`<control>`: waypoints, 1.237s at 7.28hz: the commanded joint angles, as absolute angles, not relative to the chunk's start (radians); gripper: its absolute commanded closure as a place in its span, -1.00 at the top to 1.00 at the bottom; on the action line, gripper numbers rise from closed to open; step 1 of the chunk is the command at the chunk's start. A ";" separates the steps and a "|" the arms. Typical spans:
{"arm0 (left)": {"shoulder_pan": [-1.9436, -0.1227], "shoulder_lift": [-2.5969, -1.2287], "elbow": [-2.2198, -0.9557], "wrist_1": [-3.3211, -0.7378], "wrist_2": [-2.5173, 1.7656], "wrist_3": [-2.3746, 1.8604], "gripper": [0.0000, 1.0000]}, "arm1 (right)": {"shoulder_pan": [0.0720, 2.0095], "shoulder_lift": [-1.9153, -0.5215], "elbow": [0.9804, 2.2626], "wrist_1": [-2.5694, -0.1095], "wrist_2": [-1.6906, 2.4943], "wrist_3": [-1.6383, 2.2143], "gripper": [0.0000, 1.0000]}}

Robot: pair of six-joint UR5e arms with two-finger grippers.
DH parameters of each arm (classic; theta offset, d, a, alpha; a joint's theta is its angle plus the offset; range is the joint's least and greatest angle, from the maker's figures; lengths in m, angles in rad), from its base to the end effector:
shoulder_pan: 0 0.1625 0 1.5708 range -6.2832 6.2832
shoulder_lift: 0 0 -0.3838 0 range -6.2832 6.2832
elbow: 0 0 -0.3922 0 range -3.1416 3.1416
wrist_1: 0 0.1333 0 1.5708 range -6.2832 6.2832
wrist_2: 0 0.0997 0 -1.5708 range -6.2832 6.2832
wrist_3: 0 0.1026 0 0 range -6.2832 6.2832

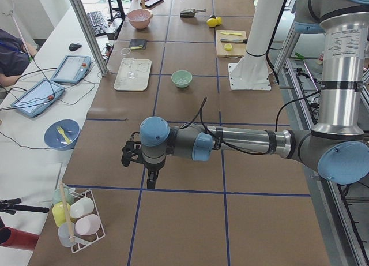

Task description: Pour ice into bowl

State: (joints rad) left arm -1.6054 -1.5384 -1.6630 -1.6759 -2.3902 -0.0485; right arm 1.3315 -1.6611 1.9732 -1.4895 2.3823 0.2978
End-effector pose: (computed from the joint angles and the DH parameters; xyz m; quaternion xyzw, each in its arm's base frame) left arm -0.0752 -0.4866 0.5754 0.0728 0.3975 -0.0052 0.9147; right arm -0.0513 -0.4587 0.4513 0.0704 -0.4209 -0.0508 0.9030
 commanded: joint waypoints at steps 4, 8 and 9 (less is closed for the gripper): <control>-1.605 -1.539 -1.663 -1.683 -2.392 -0.051 1.00 | 0.880 -1.305 2.023 -1.440 2.224 0.881 1.00; -1.601 -1.542 -1.670 -1.687 -2.398 -0.048 1.00 | 0.596 -0.861 1.708 -1.456 1.932 1.253 1.00; -1.601 -1.542 -1.672 -1.689 -2.399 -0.048 1.00 | 0.557 -0.800 1.641 -1.457 1.907 1.302 1.00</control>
State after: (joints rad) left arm -1.6017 -1.5411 -1.6699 -1.6869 -2.3974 -0.0478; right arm 0.6166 -0.8967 1.7323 -1.4553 1.9549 1.2320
